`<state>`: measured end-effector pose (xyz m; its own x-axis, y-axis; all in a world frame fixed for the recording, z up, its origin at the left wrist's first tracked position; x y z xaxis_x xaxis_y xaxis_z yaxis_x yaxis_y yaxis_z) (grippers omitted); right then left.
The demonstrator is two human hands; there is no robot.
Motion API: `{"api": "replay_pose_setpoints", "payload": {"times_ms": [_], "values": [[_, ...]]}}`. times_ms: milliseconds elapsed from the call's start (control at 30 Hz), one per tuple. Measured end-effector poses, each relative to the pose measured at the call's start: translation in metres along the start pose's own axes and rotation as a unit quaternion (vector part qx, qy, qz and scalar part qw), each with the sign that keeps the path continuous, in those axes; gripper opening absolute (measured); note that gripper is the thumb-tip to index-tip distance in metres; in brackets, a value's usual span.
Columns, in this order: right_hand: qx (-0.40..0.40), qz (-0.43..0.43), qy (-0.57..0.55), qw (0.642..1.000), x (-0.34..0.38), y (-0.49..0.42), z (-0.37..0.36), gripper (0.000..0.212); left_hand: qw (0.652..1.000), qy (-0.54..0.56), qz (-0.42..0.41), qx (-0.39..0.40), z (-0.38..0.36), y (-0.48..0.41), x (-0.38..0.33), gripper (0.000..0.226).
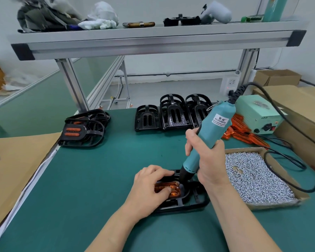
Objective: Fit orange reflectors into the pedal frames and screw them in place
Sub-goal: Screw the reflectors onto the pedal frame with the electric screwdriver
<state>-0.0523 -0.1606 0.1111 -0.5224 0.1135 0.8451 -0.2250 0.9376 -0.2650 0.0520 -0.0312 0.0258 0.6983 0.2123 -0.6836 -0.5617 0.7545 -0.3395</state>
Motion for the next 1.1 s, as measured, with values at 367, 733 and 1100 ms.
{"api": "replay_pose_setpoints", "payload": {"times_ms": [367,733,1100], "values": [[-0.197,-0.123,-0.111,0.966,0.0,-0.048,0.056,0.021,1.0,0.001,0.014,0.001,0.0,0.002,-0.001,0.042],[-0.263,-0.267,-0.15,0.915,-0.04,-0.066,0.142,0.035,0.996,0.054,0.003,-0.067,-0.001,-0.03,-0.039,0.018],[-0.23,-0.347,-0.209,0.885,-0.058,-0.062,0.136,0.047,0.99,-0.071,-0.093,0.079,-0.108,-0.098,-0.12,0.02]]}}
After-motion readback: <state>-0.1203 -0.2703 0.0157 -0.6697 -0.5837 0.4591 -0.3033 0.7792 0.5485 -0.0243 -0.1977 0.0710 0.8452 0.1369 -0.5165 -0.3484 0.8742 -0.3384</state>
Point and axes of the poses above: each hand's wrist, its own y-axis away from the middle knuckle, its own z-axis out of the back of the hand, x = y × z, the point moved 8 cm from there along -y, towards the middle knuckle, and after that the axes turned 15 degrees about -x, right-handed, at the moved point
